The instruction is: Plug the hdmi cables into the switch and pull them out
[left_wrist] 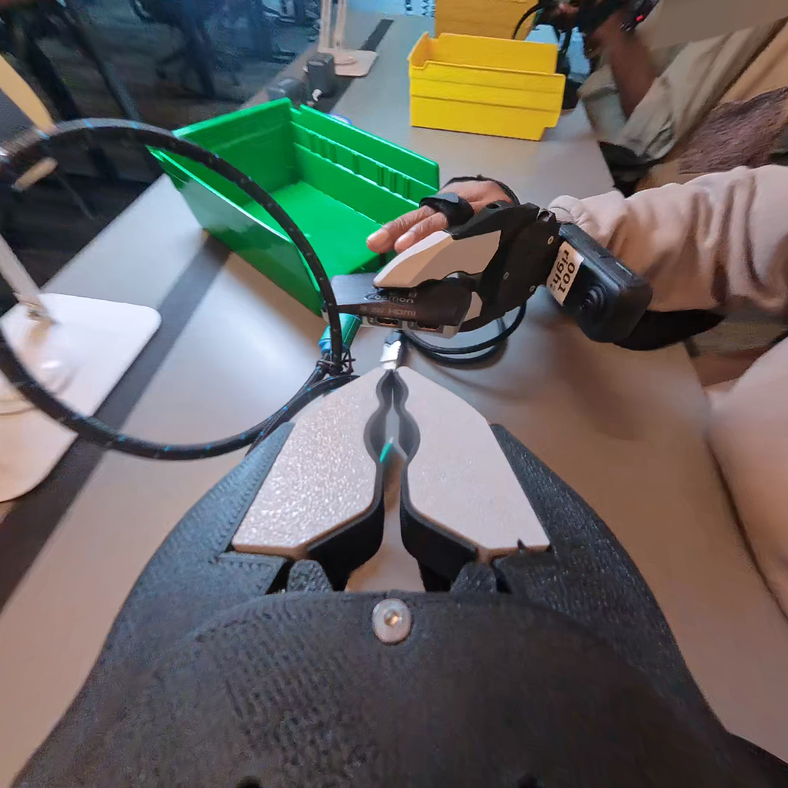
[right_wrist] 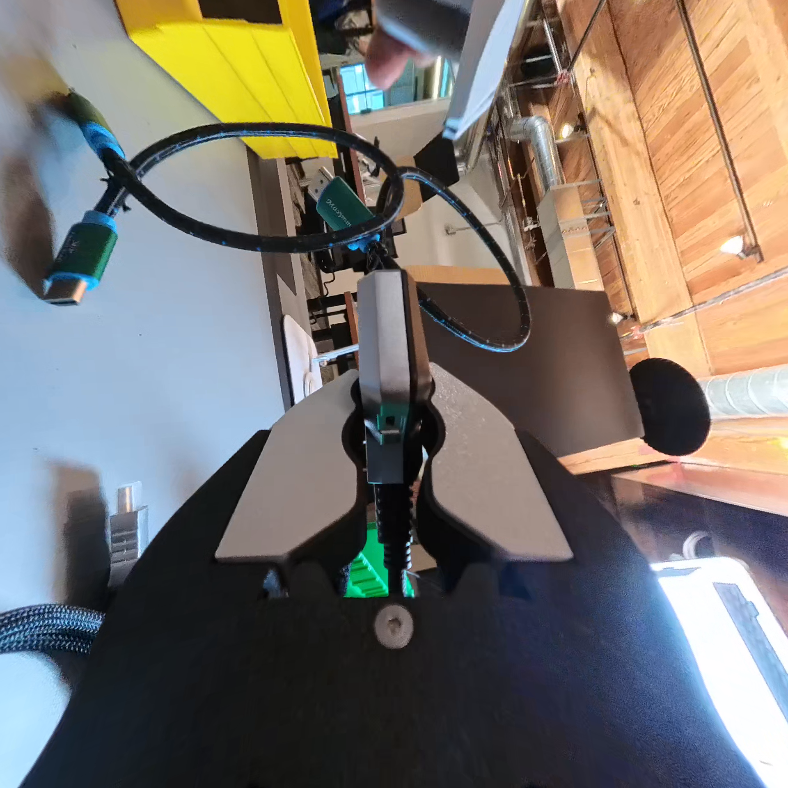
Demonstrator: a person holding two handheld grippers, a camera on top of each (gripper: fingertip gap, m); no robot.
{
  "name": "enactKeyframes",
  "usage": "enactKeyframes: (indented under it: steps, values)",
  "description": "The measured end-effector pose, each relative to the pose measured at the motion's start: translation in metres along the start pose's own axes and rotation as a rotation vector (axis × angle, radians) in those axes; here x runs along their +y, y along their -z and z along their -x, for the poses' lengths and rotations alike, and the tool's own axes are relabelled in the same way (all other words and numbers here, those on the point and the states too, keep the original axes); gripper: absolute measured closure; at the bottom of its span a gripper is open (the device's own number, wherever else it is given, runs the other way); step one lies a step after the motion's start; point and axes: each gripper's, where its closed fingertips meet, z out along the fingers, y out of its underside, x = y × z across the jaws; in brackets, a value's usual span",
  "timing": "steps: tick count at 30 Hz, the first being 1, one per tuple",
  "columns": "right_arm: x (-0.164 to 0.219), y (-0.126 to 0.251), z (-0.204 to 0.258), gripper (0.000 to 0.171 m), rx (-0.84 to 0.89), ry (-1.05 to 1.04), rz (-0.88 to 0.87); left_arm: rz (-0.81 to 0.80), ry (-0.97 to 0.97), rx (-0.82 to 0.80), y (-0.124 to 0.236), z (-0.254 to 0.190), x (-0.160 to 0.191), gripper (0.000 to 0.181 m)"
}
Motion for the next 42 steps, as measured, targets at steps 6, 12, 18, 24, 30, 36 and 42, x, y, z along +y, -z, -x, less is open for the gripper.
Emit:
enactKeyframes:
  steps: [6,12,18,24,30,36,42]
  values:
    - [0.013,-0.001,0.000,0.148,-0.029,-0.054,0.038,0.083,-0.163,-0.136,0.016,0.000,-0.005,0.165]
    - [0.027,-0.003,0.000,0.149,-0.051,-0.105,0.084,0.491,-0.268,-0.124,-0.006,0.009,0.076,0.156]
    - [0.034,-0.004,-0.001,0.148,-0.066,-0.138,0.101,0.723,-0.199,-0.104,-0.039,0.028,0.158,0.140]
    - [0.040,-0.005,-0.006,0.148,-0.067,-0.172,0.117,0.648,-0.166,-0.180,-0.057,0.039,0.153,0.162]
    - [0.059,-0.005,-0.006,0.148,-0.089,-0.185,0.205,0.584,-0.007,0.030,-0.039,-0.006,0.121,0.166]
    - [0.086,-0.005,0.013,0.148,-0.223,-0.179,0.370,0.367,-0.019,0.164,0.000,-0.047,0.055,0.169]
    - [0.080,-0.005,-0.004,0.148,-0.184,-0.267,0.326,0.347,-0.009,-0.051,0.020,-0.025,0.036,0.171]
